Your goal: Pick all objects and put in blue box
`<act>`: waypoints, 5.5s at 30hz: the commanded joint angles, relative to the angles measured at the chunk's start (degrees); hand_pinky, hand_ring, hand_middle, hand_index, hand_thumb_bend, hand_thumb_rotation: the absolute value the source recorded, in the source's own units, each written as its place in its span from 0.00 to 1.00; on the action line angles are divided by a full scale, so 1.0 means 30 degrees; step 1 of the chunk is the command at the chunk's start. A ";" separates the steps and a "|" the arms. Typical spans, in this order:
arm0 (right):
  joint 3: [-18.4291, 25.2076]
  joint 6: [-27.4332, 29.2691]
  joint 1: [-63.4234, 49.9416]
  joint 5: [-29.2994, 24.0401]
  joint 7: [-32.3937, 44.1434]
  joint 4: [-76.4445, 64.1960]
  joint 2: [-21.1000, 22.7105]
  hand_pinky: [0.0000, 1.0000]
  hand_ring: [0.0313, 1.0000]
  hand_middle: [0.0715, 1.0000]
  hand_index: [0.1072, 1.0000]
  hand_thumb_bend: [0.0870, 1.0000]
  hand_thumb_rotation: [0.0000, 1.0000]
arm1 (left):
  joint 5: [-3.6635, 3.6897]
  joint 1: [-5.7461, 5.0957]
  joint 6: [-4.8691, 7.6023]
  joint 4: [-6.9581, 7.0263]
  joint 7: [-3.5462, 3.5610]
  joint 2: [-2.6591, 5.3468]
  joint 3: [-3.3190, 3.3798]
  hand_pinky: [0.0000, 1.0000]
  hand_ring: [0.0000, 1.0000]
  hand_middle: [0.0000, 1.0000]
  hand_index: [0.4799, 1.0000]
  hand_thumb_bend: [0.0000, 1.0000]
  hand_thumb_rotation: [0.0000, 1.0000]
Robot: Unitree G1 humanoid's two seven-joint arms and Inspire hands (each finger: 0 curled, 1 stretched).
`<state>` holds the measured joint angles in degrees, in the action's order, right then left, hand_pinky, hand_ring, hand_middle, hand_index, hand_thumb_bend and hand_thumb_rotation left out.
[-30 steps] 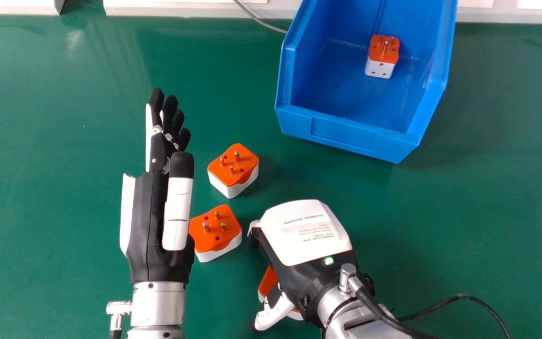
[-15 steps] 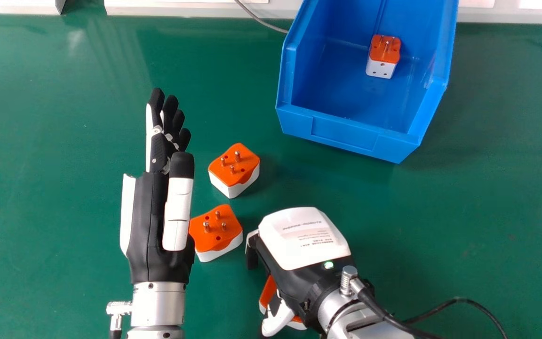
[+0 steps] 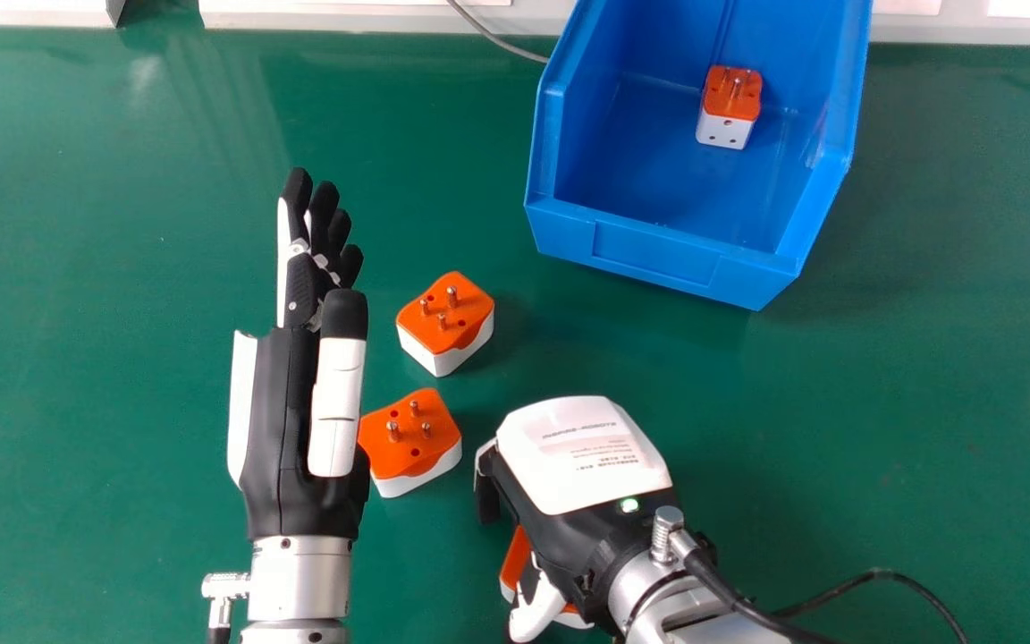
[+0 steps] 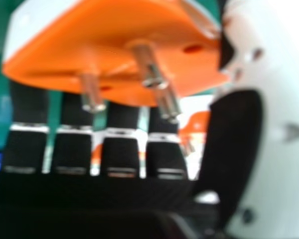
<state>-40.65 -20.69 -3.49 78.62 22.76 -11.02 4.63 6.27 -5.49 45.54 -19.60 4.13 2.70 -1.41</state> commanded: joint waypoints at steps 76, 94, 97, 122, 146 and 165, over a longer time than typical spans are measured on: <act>0.8890 0.9094 1.1785 -0.8972 -1.7519 0.6251 0.3517 0.33 0.41 0.46 0.44 0.46 0.00 | -0.0254 0.1187 0.0565 -0.1189 -0.0566 0.0707 0.0119 1.00 1.00 1.00 1.00 0.83 0.91; 0.5387 1.1457 2.1662 -0.8231 -2.1922 2.3507 0.4377 0.33 0.42 0.46 0.43 0.45 0.00 | -0.0385 0.2054 0.1106 -0.2046 -0.0778 0.0765 0.0241 1.00 1.00 1.00 1.00 0.83 0.90; 0.5042 1.1380 2.1957 -0.8385 -2.2035 2.4121 0.4411 0.33 0.42 0.46 0.43 0.45 0.00 | -0.0408 0.2000 0.1091 -0.1958 -0.0827 0.0799 0.0200 1.00 1.00 1.00 1.00 0.83 0.90; 0.6827 1.0337 1.6711 -1.1381 -1.8419 1.3840 0.4982 0.34 0.44 0.46 0.42 0.45 0.00 | -0.0279 0.1260 0.1031 -0.1370 -0.0689 0.0718 0.0014 1.00 1.00 1.00 1.00 0.84 0.91; 0.9944 0.2815 0.7449 -1.5787 -0.0596 -0.5506 0.7212 0.34 0.43 0.47 0.44 0.46 0.03 | -0.0213 0.0206 0.0490 -0.0225 -0.0294 0.0593 -0.0120 1.00 1.00 1.00 1.00 0.84 0.91; 0.9407 0.0740 0.6320 -1.5971 0.7706 -0.8943 1.0982 0.47 0.57 0.61 0.61 0.74 0.17 | -0.0449 -0.0057 0.0504 0.0052 -0.0447 0.0584 -0.0187 1.00 1.00 1.00 1.00 0.83 0.90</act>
<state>-12.24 -17.94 15.41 29.99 45.14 -35.57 36.81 5.51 -5.00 46.57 -21.00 2.82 2.76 -1.44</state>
